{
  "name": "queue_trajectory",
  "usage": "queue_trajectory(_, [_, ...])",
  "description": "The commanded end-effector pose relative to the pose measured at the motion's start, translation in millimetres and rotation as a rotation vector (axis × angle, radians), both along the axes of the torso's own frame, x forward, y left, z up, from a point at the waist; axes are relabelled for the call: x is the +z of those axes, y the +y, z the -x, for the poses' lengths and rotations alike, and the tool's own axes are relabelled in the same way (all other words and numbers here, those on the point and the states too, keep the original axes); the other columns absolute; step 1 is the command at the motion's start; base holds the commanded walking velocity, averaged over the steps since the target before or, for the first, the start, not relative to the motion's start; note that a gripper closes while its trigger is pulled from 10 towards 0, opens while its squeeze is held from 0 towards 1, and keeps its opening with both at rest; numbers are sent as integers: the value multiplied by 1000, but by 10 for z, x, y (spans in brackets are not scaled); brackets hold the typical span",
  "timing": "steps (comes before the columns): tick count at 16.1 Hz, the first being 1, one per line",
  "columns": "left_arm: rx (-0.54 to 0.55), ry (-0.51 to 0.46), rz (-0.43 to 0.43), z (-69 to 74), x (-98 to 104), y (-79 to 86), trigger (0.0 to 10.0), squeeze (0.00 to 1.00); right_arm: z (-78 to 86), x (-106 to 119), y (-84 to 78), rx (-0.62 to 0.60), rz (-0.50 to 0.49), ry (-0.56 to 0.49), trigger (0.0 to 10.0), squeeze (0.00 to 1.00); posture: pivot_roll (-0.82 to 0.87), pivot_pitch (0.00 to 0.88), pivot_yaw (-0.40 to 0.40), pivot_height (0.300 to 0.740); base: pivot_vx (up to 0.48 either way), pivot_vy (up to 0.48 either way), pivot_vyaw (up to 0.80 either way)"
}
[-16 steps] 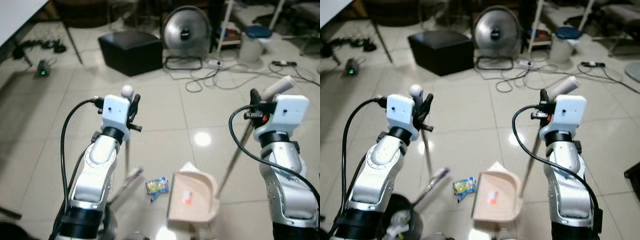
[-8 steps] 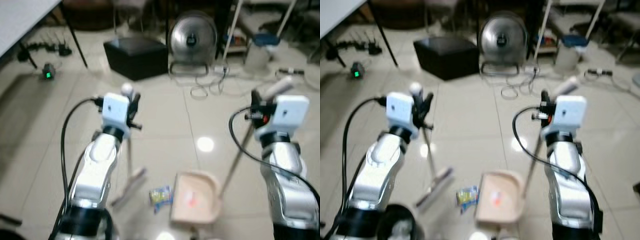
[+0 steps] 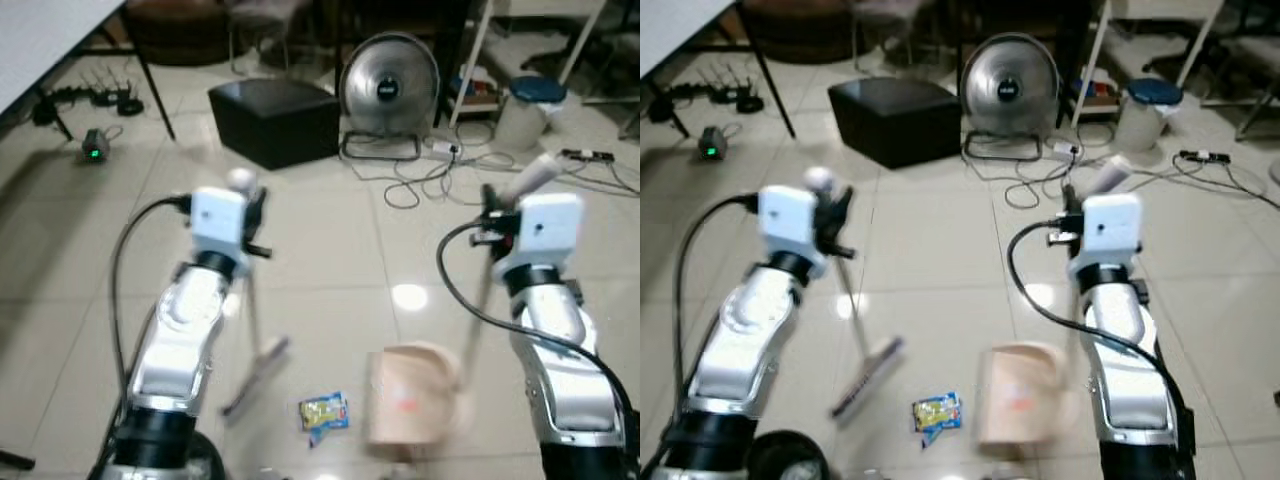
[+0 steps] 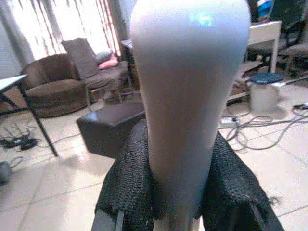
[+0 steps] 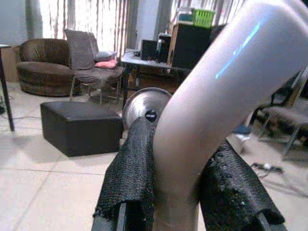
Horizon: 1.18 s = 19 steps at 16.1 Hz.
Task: Sweep floor
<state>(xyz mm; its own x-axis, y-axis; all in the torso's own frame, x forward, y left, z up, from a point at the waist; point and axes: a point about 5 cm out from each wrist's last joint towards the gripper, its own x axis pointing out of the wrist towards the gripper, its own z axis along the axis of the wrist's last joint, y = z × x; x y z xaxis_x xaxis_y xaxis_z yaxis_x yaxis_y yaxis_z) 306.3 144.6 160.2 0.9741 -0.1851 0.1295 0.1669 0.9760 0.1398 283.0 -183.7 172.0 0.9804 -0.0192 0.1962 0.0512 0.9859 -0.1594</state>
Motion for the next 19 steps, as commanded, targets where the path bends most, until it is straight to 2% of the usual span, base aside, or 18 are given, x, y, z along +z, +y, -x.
queue_trajectory(1, [-2, 14, 13, -11, -15, -25, 10000, 0, -16, -10, -61, -11, 39, -3, 10000, 0, -29, 105, 43, 740, 0, 0, 0])
queue_trajectory(5, [41, -28, 12, -38, -26, 44, 10000, 0, -90, -56, -73, 27, 49, -10, 10000, 0, -5, 165, 43, 740, 0, 0, 0])
queue_trajectory(6, [78, -39, 14, -68, -35, 73, 10000, 0, -123, -70, -83, 44, 53, -21, 10000, 0, 11, 209, 55, 740, 0, 0, 0])
queue_trajectory(7, [131, -56, 20, -111, -48, 111, 10000, 0, -166, -72, -78, 68, 74, -47, 10000, 0, 6, 230, 59, 740, 0, 0, 0])
queue_trajectory(9, [166, -71, 32, -165, -99, 163, 10000, 0, -221, -89, -45, 99, 131, -66, 10000, 0, -9, 268, 45, 740, 0, 0, 0])
queue_trajectory(12, [240, -69, 66, -225, -165, 223, 10000, 0, -236, -65, -24, 100, 194, -104, 10000, 0, -29, 337, 55, 740, 0, 0, 0])
queue_trajectory(17, [260, -171, 97, -303, -105, 170, 10000, 0, -355, -29, 78, 135, 223, -219, 10000, 0, -17, 406, 36, 740, 0, 0, 0])
queue_trajectory(19, [285, -180, 92, -327, -104, 194, 10000, 0, -388, -12, 142, 147, 227, -253, 10000, 0, -9, 417, 33, 740, 0, 0, 0])
